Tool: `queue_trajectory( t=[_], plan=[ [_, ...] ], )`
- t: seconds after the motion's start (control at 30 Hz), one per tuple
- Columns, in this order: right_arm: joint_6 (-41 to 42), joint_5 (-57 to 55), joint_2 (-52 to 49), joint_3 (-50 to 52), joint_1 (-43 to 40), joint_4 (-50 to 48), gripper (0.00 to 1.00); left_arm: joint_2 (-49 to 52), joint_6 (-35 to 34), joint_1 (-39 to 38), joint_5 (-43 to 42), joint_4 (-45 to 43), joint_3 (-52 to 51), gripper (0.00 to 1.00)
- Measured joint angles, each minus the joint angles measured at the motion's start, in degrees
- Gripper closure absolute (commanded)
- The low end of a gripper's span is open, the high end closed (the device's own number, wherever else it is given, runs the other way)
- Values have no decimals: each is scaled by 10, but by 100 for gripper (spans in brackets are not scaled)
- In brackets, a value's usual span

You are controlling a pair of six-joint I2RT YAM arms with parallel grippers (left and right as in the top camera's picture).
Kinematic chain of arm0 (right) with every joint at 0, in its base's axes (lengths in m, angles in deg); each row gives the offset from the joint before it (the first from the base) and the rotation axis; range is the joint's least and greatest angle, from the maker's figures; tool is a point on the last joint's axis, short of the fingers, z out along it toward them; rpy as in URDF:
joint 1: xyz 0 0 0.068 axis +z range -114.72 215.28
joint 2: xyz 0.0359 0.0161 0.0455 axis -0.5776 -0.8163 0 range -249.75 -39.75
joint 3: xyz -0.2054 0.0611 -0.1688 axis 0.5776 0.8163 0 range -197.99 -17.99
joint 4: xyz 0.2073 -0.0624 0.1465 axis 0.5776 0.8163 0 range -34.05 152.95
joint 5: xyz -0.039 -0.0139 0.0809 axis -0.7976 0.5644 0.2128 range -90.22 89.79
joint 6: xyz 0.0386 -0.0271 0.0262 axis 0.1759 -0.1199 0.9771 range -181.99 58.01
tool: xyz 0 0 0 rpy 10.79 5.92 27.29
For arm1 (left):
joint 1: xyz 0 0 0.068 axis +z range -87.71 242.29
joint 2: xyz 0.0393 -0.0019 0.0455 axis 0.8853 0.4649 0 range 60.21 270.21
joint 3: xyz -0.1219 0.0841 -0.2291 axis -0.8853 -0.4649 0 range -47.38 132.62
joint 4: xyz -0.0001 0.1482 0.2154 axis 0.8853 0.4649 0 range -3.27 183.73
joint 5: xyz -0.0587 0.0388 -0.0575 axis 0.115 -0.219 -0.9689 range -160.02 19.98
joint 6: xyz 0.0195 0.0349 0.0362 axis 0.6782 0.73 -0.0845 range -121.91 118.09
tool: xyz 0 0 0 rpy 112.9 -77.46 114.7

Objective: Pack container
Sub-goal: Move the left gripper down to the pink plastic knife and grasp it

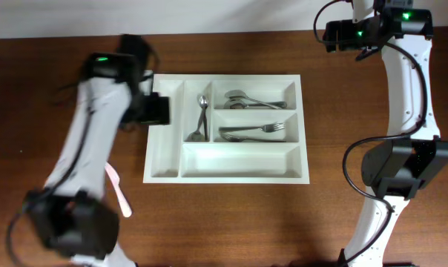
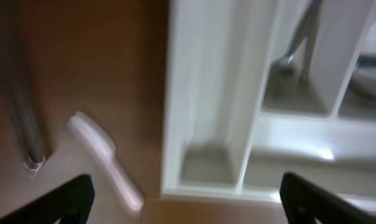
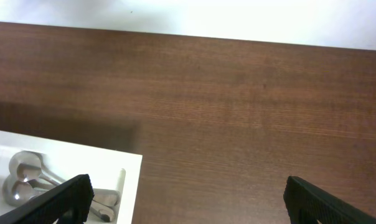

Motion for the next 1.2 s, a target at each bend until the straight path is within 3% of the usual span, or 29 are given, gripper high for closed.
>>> queue_trajectory(
  t=[0.13, 0.3, 0.6, 0.8, 1.2],
  plan=[
    [0, 0, 0, 0, 0, 0, 1, -99, -8, 44, 7, 68, 5, 0],
    [0, 0, 0, 0, 0, 0, 1, -193, -43, 70, 9, 50, -44, 1],
    [0, 0, 0, 0, 0, 0, 1, -301, -114, 111, 9, -126, -395, 1],
    [0, 0, 0, 0, 0, 0, 1, -298, -133, 179, 7, -235, -506, 5],
    [0, 0, 0, 0, 0, 0, 1, -118, -140, 237, -26, -398, -515, 10]
  ],
)
